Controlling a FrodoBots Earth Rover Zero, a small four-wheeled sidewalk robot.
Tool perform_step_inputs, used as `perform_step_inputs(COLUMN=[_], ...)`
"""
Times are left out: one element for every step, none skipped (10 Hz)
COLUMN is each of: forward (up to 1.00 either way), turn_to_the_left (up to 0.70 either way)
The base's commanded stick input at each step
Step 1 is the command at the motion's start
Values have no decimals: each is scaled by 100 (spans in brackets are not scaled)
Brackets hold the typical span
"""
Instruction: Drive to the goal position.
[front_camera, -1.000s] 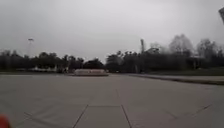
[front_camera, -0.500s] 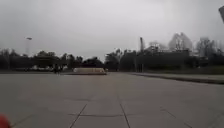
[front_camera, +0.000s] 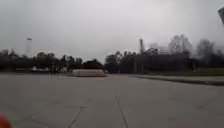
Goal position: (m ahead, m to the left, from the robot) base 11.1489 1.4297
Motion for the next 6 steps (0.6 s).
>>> perform_step_inputs(forward=[70, 70, 70, 70, 70, 70], turn_to_the_left=[-1, -1, -1, -1, -1, -1])
